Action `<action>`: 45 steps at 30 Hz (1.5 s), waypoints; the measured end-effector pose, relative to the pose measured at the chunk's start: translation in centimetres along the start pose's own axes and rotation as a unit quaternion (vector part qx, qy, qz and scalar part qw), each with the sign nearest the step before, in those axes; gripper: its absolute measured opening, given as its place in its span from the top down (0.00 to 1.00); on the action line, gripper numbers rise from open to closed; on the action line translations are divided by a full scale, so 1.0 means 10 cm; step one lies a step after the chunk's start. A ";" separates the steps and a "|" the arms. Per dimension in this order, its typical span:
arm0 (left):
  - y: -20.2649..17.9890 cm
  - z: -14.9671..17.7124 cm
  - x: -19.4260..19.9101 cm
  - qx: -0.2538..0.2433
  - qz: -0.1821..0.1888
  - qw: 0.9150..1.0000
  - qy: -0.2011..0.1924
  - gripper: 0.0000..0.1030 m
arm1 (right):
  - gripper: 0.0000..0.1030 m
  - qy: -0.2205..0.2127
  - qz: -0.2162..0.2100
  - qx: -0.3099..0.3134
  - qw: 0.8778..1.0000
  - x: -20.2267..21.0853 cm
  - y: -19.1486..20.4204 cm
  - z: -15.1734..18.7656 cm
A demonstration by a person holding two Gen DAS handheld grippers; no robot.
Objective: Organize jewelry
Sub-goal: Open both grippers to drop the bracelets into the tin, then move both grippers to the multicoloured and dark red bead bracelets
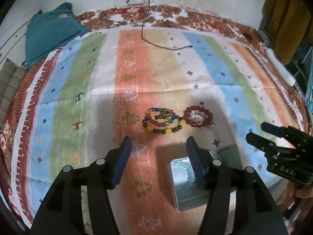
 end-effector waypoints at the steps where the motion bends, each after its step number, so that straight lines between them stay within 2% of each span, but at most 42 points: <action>1: -0.01 -0.01 -0.04 -0.004 -0.003 1.000 0.004 0.43 | 0.37 0.003 0.003 0.001 1.000 -0.03 0.00 -0.02; 4: 0.01 -0.06 -0.16 -0.011 -0.020 1.000 0.016 0.42 | 0.37 0.008 0.010 0.005 1.000 -0.10 -0.01 -0.06; 9: 0.03 -0.14 -0.27 -0.012 -0.029 0.999 0.024 0.38 | 0.37 0.020 0.015 -0.001 1.000 -0.22 -0.08 -0.13; 21: 0.03 -0.27 -0.57 -0.026 -0.046 0.997 0.049 0.38 | 0.37 0.043 0.033 0.005 0.998 -0.50 -0.12 -0.28; 45: 0.05 -0.46 -0.92 -0.031 -0.042 0.996 0.072 0.37 | 0.37 0.071 0.042 0.008 0.997 -0.84 -0.15 -0.43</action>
Point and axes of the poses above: each gripper's, at about its wrist camera, not at the fingertips, and x roughly against the way its jaws point, y to its left, z to its underside, the point moved 3 cm from there along -x, roughly the way its jaws point, and after that the axes turned 4 degrees about -z, right-handed, at the moved point
